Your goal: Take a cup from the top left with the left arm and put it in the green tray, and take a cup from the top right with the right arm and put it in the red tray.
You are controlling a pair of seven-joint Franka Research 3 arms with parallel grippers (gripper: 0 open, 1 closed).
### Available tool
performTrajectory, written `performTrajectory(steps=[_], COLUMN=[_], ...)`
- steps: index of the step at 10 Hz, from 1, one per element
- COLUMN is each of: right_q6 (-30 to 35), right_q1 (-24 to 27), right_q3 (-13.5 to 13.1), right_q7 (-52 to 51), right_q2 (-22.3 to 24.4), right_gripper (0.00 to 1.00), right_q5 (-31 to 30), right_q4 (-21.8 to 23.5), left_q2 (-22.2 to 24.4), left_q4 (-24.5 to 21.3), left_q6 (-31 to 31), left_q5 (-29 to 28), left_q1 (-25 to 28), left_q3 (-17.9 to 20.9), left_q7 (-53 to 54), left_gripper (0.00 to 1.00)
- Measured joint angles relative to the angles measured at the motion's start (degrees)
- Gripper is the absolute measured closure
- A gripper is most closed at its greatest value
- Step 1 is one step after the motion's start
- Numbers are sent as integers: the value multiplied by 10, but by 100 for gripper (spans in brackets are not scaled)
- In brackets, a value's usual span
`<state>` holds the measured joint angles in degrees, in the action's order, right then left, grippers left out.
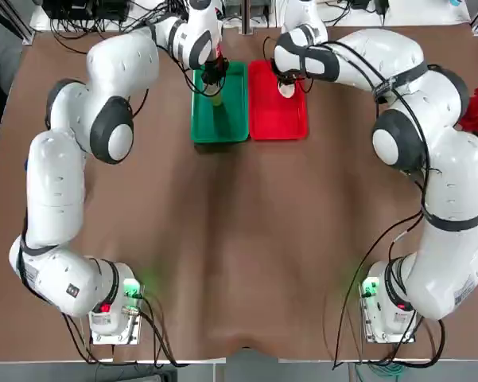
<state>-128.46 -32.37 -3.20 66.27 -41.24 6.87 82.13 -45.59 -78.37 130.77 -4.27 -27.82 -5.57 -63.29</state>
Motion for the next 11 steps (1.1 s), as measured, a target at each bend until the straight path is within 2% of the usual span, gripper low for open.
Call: performTrajectory(steps=[2,3,4,6,7,9,11], right_q6=[-2,-3,-4,-4,-4,29,167], right_q1=[0,0,0,0,0,0,29], right_q3=[-3,-5,-7,-7,-7,-10,-21], right_q7=[0,0,0,0,0,-1,-24], right_q2=[-8,-11,-12,-11,-11,-9,-4], right_gripper=[87,82,70,40,33,30,29], right_q5=[-1,-1,-1,-1,-1,-1,-4], right_q4=[0,0,-1,-9,-18,-45,-117], left_q2=[-1,-1,-1,10,23,70,130], left_q4=[1,4,9,20,23,28,31], left_q6=[1,2,3,3,3,-39,-115], left_q5=[0,0,0,0,0,0,-1], left_q1=[-1,-1,-1,0,1,12,40], left_q3=[1,2,2,5,6,8,11], left_q7=[1,1,1,1,1,3,17], left_gripper=[86,85,76,47,33,2,0])
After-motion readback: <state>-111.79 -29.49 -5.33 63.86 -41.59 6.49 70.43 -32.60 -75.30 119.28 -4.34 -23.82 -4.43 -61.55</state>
